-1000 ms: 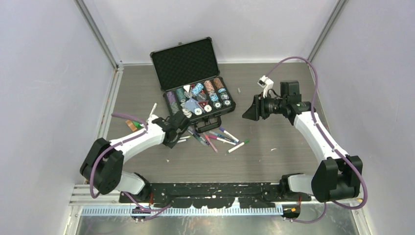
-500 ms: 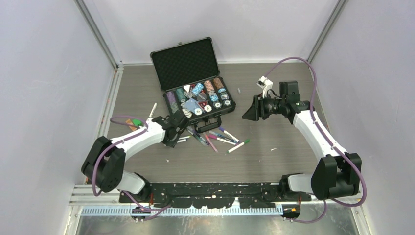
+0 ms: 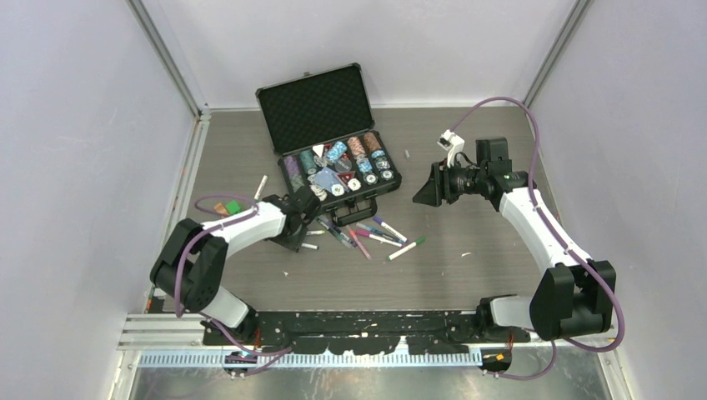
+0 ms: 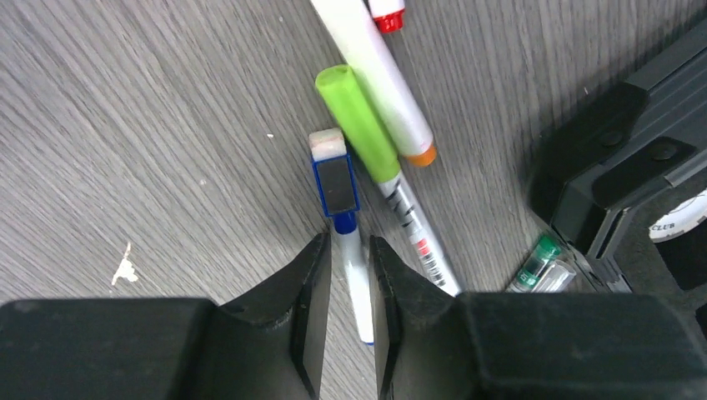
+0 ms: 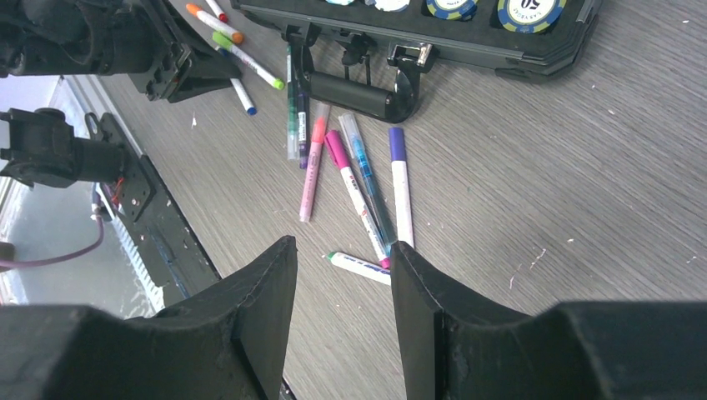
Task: Open the pen caps
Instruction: Pick up the pen from the center of the board, then open the pen cap from the pen.
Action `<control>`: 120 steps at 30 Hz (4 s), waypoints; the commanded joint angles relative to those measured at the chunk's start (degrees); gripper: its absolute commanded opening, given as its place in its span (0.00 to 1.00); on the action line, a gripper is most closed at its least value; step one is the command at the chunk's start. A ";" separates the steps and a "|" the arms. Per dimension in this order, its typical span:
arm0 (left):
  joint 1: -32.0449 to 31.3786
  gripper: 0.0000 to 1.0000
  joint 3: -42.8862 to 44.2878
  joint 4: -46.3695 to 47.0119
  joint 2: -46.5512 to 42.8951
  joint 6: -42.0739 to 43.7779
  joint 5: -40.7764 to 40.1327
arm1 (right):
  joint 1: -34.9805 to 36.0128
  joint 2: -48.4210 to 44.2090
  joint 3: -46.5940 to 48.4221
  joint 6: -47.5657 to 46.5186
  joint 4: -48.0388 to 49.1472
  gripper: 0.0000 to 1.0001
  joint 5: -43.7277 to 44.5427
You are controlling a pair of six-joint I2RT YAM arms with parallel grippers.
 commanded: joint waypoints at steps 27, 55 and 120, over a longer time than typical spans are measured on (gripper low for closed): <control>0.17 0.00 -5.11 4.30 -15.21 16.32 7.83 | 0.28 2.17 3.05 -2.01 -1.72 0.50 -5.92; -10.21 0.00 -20.29 106.16 -6.52 39.44 27.21 | 16.78 8.94 -3.50 14.83 17.15 0.60 -10.29; -8.36 0.01 -17.57 110.21 0.18 32.20 29.69 | 17.68 11.71 -1.35 17.91 17.32 0.00 -13.13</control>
